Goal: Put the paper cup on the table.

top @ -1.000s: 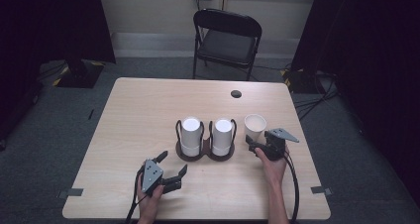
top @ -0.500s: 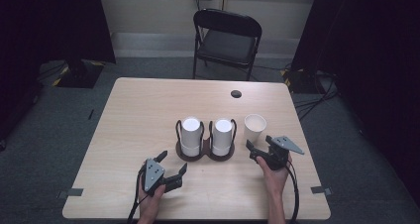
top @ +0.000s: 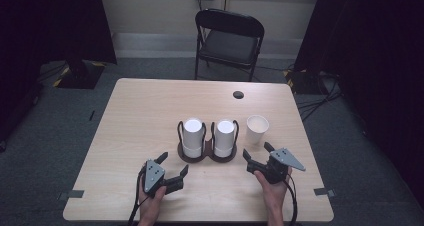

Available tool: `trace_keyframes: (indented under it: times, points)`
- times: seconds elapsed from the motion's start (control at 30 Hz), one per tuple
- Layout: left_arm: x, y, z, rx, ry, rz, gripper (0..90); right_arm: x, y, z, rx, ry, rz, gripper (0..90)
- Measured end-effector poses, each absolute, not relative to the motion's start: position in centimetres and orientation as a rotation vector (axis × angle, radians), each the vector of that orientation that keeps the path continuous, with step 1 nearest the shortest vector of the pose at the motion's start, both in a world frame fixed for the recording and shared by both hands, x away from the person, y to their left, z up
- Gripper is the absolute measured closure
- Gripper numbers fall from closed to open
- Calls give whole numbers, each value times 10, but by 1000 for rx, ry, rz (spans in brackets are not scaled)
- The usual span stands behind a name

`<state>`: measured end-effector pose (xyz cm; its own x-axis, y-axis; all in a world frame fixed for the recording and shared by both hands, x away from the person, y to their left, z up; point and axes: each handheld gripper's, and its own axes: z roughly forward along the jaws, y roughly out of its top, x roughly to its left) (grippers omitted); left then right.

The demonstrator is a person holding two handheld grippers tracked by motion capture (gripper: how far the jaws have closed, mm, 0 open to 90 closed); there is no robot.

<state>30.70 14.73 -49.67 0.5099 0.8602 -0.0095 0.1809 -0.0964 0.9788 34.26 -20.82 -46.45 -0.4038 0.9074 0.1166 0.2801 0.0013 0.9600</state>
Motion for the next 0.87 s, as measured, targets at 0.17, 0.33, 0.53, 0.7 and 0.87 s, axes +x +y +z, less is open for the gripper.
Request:
trace_keyframes:
  times: [0.17,0.33,0.53,0.7,0.87]
  points:
    - [307,146,-496,1606,915,738,157,331,-202,-471,1197,1727,1453,136]
    - [307,147,-497,1591,927,733,157,320,-195,-476,1171,1752,1481,143]
    - [306,148,-497,1581,930,736,154,310,-183,-481,1108,1778,1509,164]
    - [305,149,-497,1575,925,731,156,309,-179,-489,1090,1808,1523,159]
    - [305,149,-497,1574,923,728,156,308,-176,-493,1083,1812,1506,157]
